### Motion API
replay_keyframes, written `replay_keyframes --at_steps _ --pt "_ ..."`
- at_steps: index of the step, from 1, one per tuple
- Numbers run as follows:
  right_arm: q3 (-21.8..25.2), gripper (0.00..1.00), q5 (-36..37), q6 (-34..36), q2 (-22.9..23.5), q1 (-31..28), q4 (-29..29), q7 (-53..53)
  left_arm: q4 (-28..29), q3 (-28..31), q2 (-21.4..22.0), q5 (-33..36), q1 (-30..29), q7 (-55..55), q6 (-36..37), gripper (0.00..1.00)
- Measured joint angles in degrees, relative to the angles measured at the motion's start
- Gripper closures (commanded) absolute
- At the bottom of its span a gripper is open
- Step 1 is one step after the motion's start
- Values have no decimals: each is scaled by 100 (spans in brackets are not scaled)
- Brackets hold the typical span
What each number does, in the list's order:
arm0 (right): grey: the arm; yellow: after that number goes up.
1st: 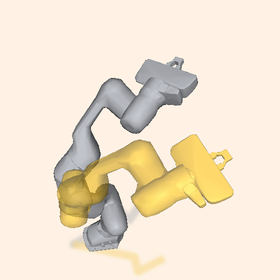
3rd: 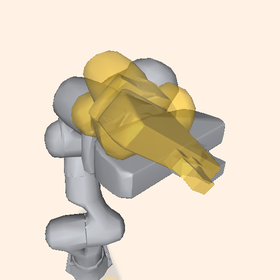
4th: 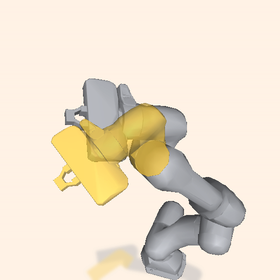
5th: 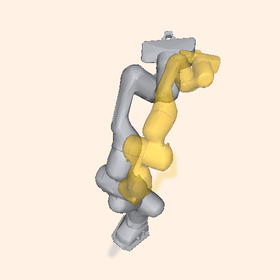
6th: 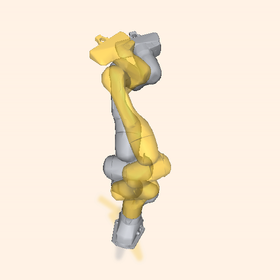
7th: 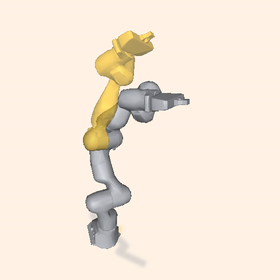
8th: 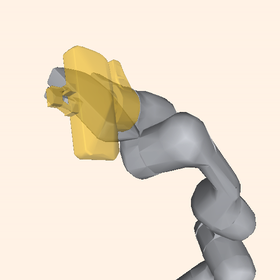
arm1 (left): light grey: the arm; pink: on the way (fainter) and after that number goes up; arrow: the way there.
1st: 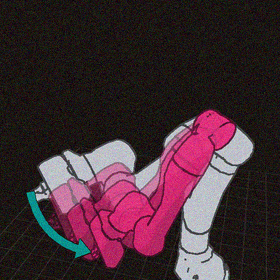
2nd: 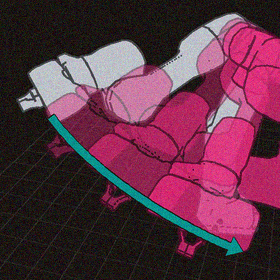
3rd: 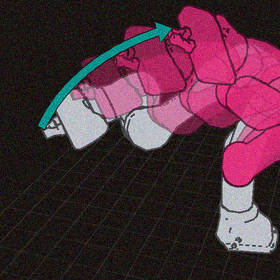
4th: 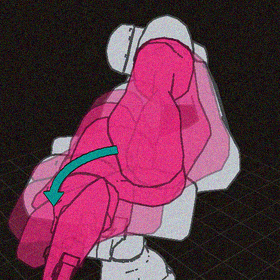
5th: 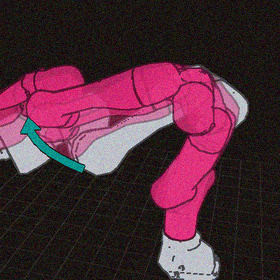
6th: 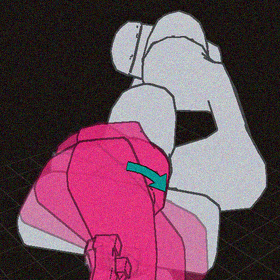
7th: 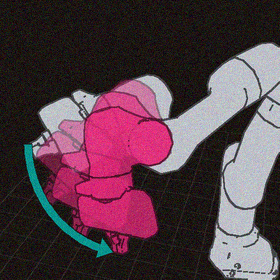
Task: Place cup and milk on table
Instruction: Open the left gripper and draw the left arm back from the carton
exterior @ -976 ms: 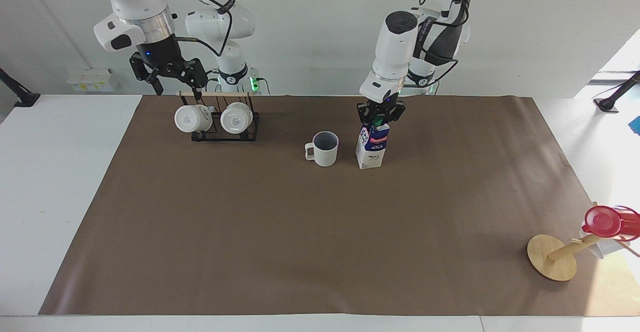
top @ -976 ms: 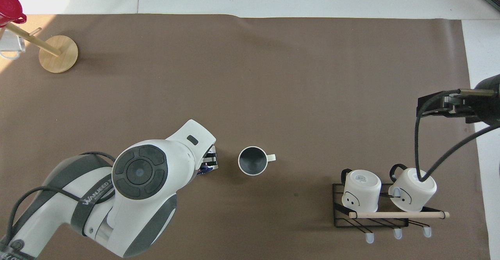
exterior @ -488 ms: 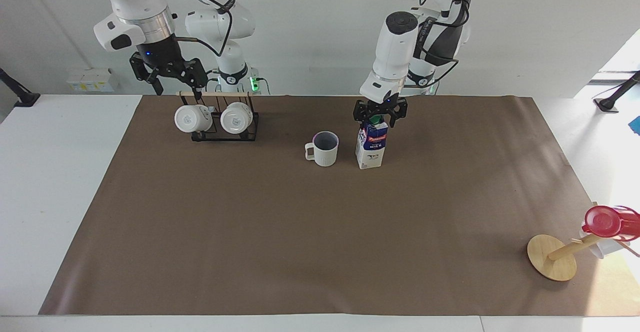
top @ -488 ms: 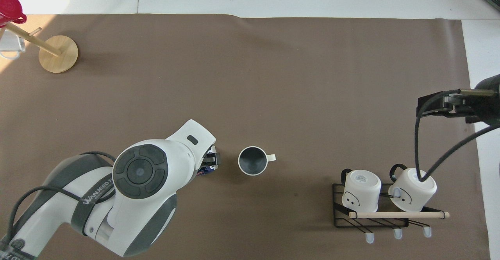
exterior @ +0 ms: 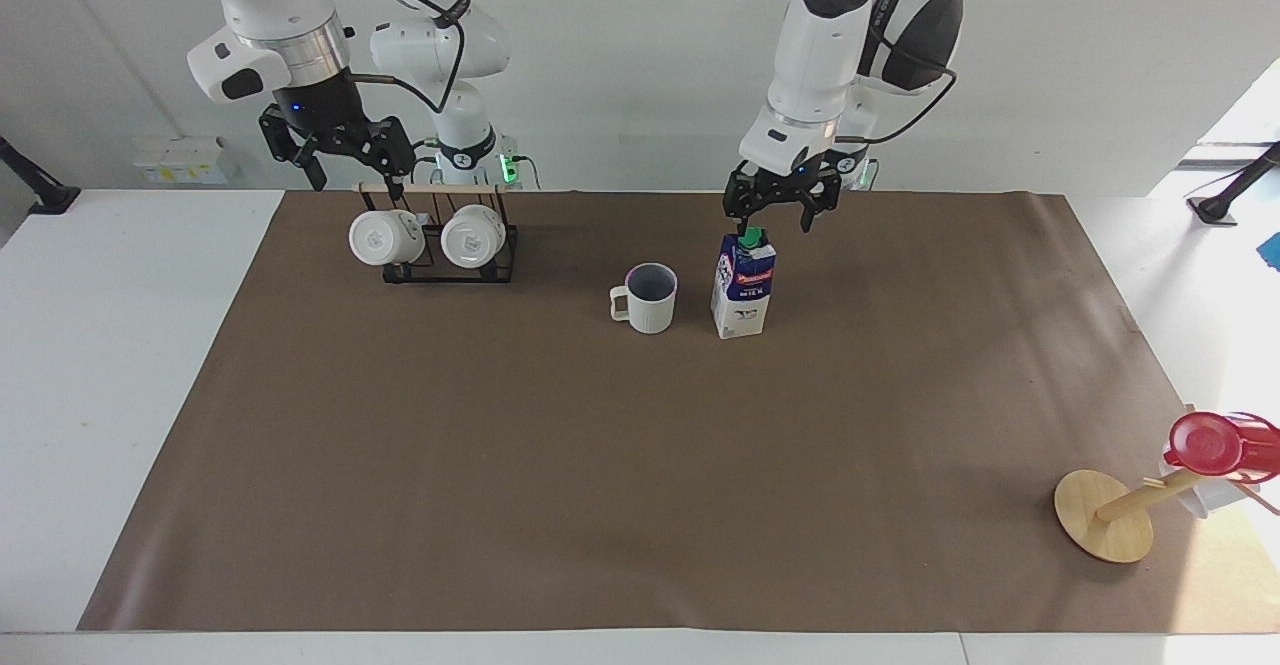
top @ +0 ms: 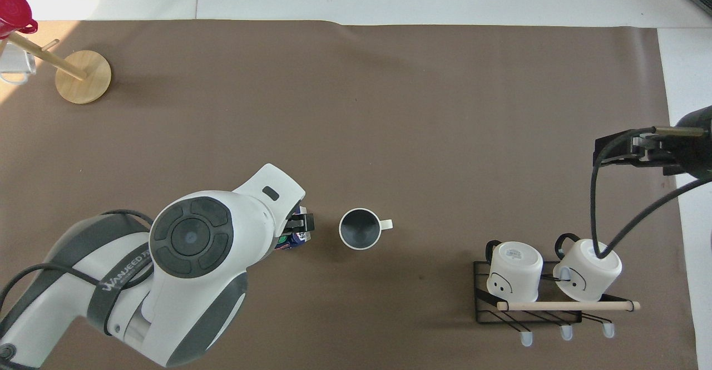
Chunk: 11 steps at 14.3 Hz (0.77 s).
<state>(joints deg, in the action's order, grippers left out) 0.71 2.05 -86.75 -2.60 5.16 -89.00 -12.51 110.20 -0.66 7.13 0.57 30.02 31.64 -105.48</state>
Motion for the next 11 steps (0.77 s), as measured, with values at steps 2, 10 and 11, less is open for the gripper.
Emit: replay_keyframes --at_steps 2,10,11 --pt "0 0 0 0 0 0 0 0 -323 20 8 0 -321 -449 345 0" --pt "0 0 0 0 0 0 0 0 -1055 75 27 0 -1413 -1664 1313 0" --pt "0 0 0 0 0 0 0 0 -1093 80 30 0 -1530 -1776 1401 0"
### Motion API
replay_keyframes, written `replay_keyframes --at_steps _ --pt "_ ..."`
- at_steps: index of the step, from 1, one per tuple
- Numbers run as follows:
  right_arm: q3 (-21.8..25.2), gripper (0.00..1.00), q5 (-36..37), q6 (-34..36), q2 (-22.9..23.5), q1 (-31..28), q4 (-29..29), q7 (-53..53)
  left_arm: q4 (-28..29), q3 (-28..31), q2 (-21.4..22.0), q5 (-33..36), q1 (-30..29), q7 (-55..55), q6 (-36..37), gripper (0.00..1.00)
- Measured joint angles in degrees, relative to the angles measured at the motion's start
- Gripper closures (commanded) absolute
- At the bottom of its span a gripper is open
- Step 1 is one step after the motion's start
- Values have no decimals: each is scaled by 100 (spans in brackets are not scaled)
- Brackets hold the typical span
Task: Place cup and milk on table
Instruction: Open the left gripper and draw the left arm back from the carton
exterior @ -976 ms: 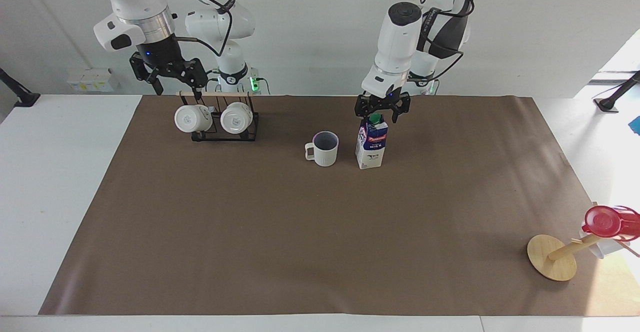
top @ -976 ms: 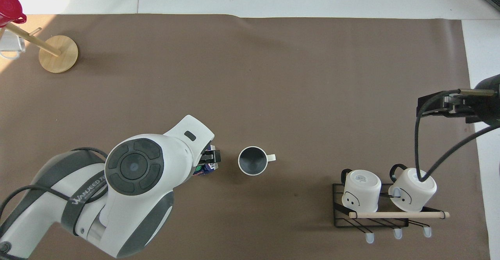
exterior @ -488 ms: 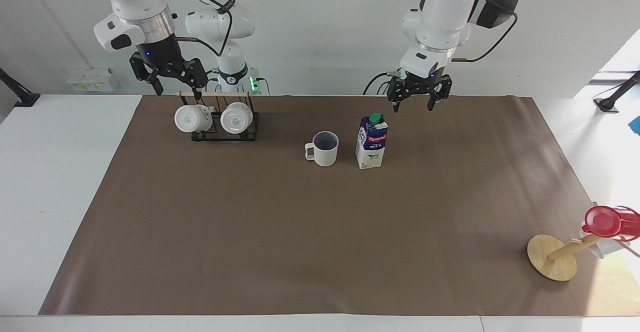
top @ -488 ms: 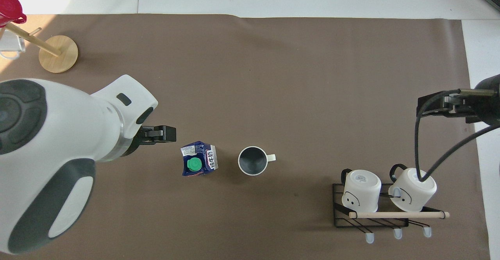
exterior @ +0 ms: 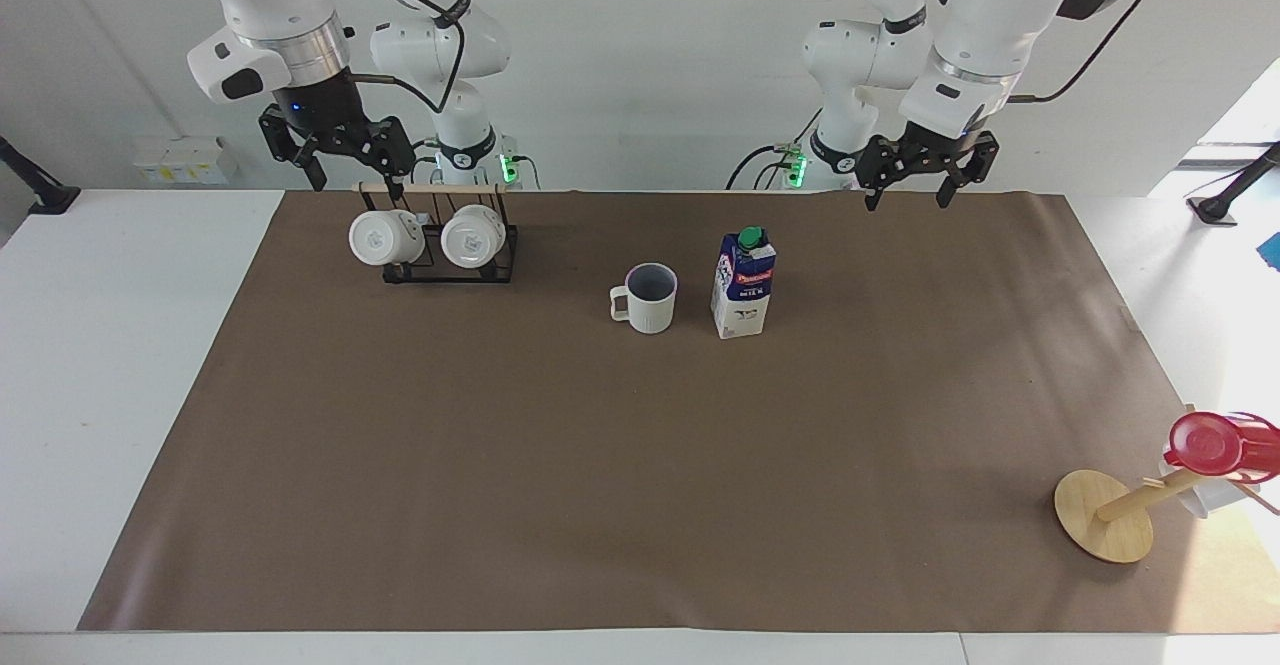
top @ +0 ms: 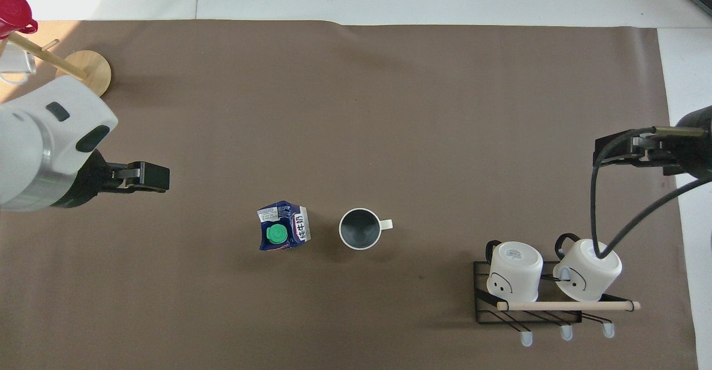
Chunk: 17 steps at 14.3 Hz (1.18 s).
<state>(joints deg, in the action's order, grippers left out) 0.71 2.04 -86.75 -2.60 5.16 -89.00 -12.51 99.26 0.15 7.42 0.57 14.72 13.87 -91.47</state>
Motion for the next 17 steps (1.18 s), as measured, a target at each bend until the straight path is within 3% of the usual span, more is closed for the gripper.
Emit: replay_keyframes --at_steps 7,17 --pt "0 0 0 0 0 0 0 0 -165 16 14 0 -542 -437 308 0" --pt "0 0 0 0 2 -9 4 0 -195 15 98 0 -681 -453 380 0"
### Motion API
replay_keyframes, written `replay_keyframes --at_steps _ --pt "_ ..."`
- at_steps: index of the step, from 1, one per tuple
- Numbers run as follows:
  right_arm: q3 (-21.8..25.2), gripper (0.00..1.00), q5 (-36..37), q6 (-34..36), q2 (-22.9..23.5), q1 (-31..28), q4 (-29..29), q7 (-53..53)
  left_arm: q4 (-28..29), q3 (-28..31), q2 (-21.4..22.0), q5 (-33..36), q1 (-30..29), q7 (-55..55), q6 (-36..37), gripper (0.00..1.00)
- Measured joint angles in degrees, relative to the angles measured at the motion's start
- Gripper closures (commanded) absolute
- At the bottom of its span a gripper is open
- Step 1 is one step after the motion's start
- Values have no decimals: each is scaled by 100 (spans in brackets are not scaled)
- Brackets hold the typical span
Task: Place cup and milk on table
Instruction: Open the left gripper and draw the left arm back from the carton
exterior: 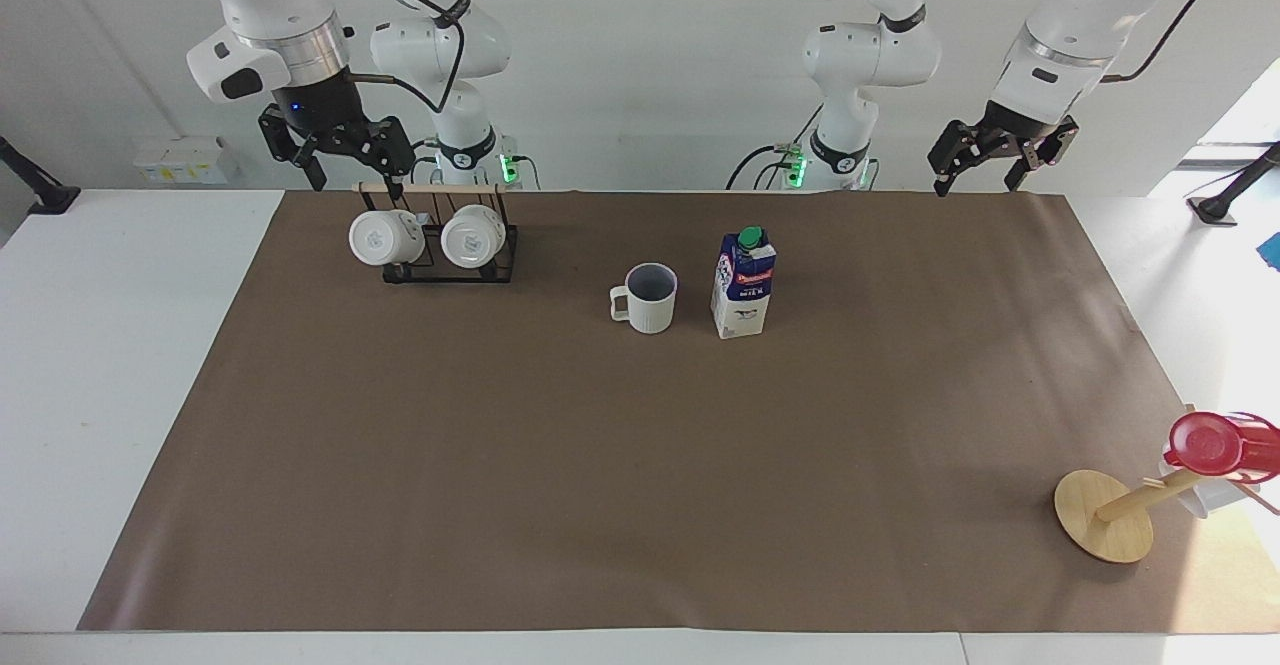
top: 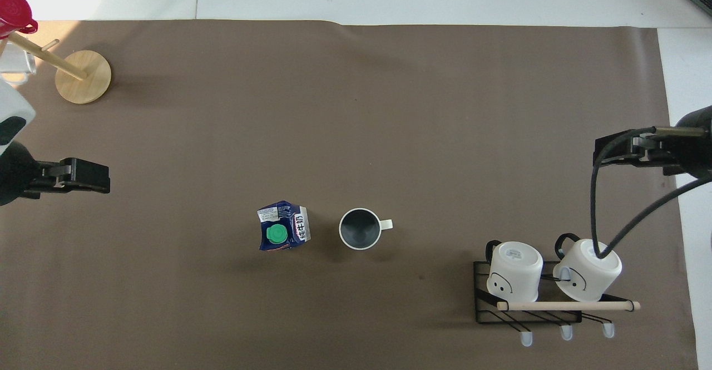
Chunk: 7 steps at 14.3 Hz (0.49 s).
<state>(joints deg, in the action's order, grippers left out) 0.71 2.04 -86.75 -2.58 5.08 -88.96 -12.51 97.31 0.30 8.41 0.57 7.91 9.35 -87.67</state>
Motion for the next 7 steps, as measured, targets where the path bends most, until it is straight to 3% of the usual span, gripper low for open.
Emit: replay_keyframes --at_steps 7 --pt "0 0 0 0 19 -19 0 1 -4 -1 28 0 -1 -139 2 0"
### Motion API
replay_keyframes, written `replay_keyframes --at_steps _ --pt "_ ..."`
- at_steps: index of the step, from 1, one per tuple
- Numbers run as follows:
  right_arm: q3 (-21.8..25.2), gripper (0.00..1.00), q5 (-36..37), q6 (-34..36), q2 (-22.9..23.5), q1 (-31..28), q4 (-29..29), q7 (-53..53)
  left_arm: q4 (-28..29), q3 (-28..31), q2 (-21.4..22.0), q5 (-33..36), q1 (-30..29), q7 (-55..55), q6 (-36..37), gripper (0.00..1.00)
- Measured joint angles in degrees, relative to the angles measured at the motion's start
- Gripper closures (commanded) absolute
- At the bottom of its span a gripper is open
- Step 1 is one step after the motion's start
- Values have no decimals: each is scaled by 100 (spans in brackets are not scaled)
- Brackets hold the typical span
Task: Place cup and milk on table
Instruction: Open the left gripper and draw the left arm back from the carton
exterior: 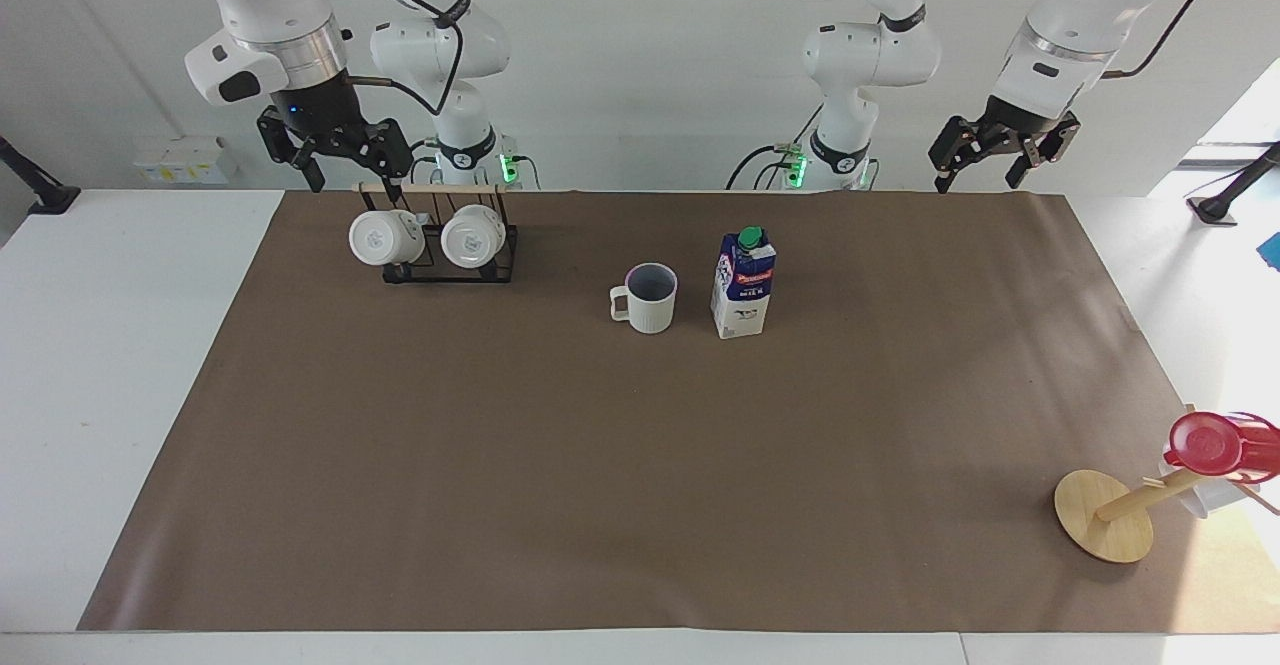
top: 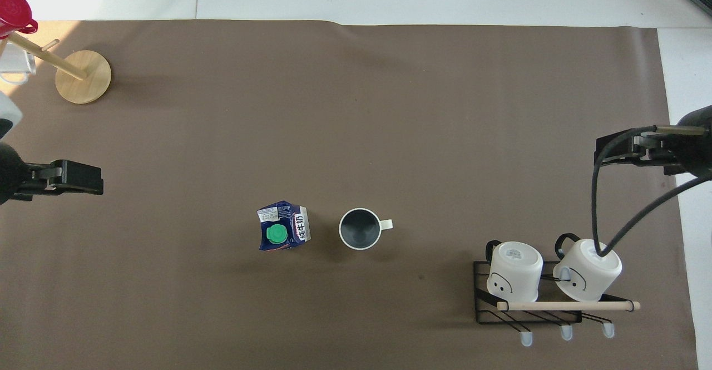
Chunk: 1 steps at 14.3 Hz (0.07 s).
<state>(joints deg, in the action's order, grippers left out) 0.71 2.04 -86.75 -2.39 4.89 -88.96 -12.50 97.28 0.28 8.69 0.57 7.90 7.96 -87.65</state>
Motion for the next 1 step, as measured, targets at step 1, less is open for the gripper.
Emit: replay_keyframes --at_steps 1 --pt "0 0 0 0 0 0 0 0 0 0 2 0 -3 -41 0 0"
